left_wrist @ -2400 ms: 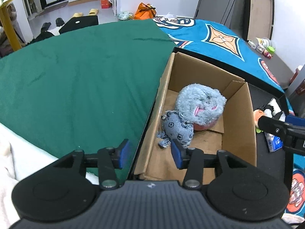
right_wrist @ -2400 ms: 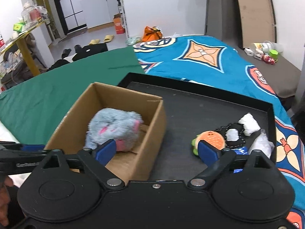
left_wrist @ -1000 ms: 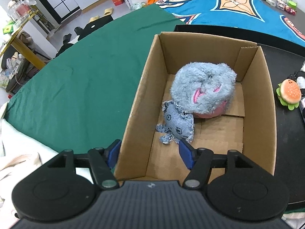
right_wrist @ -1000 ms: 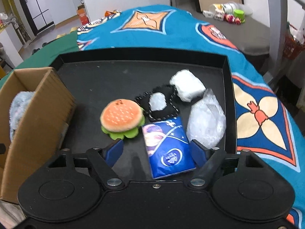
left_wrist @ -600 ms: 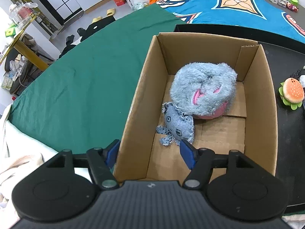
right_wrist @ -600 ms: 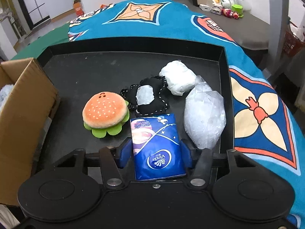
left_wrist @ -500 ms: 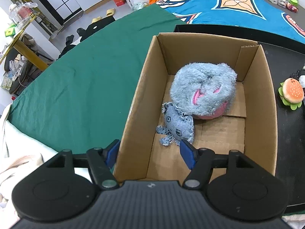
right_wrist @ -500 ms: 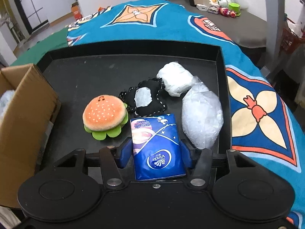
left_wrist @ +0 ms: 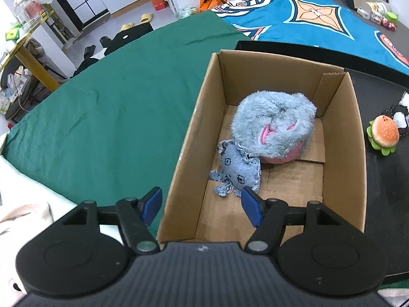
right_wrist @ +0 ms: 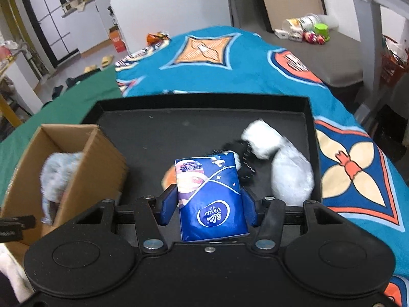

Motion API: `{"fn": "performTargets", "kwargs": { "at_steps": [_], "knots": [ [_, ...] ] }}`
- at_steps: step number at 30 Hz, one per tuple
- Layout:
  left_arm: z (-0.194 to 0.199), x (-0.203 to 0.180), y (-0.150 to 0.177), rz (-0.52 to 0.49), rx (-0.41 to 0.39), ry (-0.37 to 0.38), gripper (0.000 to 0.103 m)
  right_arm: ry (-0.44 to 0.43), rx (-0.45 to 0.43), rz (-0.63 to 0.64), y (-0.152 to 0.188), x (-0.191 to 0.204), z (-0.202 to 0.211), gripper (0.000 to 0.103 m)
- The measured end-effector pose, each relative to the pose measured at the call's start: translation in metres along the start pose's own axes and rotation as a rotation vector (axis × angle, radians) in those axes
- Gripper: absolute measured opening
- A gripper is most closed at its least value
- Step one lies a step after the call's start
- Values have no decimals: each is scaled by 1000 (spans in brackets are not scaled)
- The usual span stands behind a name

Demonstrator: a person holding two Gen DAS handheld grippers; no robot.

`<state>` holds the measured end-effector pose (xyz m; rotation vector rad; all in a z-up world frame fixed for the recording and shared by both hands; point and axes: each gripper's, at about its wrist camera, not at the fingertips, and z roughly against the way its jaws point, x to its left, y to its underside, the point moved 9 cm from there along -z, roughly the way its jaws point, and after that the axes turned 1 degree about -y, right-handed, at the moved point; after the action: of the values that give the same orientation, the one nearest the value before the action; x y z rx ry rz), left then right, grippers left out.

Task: Organize soft objects
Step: 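Carry the blue tissue pack into the box and open the right gripper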

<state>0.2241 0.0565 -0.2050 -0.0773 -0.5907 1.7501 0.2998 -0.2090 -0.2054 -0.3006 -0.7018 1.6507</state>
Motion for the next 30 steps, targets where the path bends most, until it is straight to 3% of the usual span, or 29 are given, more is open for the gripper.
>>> {"fn": "performTargets", "kwargs": {
  "at_steps": [19,26,30],
  "knots": [
    [1,24,8,63,-32,134,66,-104,-54,119,-20,91,34,52],
    [1,31,12,84,-46,190,62,-138,-70,171,-22,127,41,52],
    [1,37,14,100,-45,229,52,-151,-64,202,-18,144,41,52]
  ]
}}
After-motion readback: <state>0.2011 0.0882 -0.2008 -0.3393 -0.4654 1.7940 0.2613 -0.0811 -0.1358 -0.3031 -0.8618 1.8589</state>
